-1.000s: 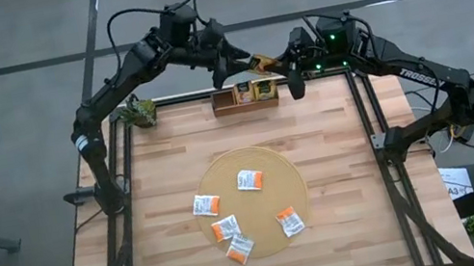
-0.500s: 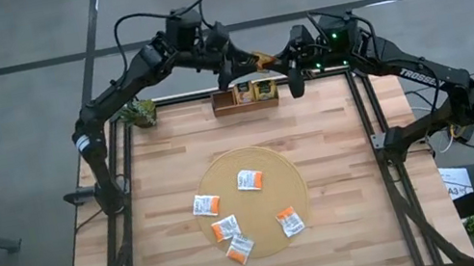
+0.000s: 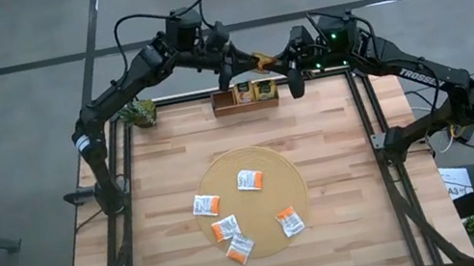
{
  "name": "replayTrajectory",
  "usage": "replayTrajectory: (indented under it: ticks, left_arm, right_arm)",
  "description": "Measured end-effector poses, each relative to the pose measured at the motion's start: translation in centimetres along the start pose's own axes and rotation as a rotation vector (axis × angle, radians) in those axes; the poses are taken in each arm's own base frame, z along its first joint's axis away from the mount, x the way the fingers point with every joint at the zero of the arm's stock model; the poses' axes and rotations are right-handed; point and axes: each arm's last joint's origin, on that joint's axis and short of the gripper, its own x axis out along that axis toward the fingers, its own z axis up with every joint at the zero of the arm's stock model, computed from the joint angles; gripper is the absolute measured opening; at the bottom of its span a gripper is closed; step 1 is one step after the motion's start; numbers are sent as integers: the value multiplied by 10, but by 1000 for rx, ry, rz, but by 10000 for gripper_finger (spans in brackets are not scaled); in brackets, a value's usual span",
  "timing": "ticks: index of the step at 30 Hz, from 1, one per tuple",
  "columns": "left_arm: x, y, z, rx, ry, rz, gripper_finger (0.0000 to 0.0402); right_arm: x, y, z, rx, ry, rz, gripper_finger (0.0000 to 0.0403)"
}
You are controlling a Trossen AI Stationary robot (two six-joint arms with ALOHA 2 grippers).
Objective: Pick & Place Tea
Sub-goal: Put the red tea bag into the middle section of the wooden organizer
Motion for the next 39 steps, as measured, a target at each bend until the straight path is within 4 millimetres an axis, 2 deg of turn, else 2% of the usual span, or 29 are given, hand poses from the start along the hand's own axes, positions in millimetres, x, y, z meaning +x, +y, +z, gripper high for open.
replayTrajectory:
  ticks: [3,6,11,14,24,29,34,39]
  left_arm:
    - [0,-1,0,10,1,-2,15]
    - [1,-1,0,19,1,-3,4]
    - [1,-1,0,35,1,0,2]
    - [0,-1,0,35,0,2,1]
    - [-2,3,-6,22,54,20,1]
    - [-5,8,-11,22,103,55,0]
    - [-9,16,-16,49,142,99,0]
    - [-7,35,-24,41,174,131,0]
  right_arm:
    - [0,0,0,2,4,-1,21]
    - [0,0,0,-2,3,-1,22]
    - [0,0,0,25,2,-6,24]
    - [0,-2,0,87,-2,-13,38]
    - [-4,0,6,133,-19,-12,159]
    - [-9,1,8,122,-11,-14,200]
    - [-10,1,3,127,39,-24,214]
    - [-10,0,-2,139,84,-31,215]
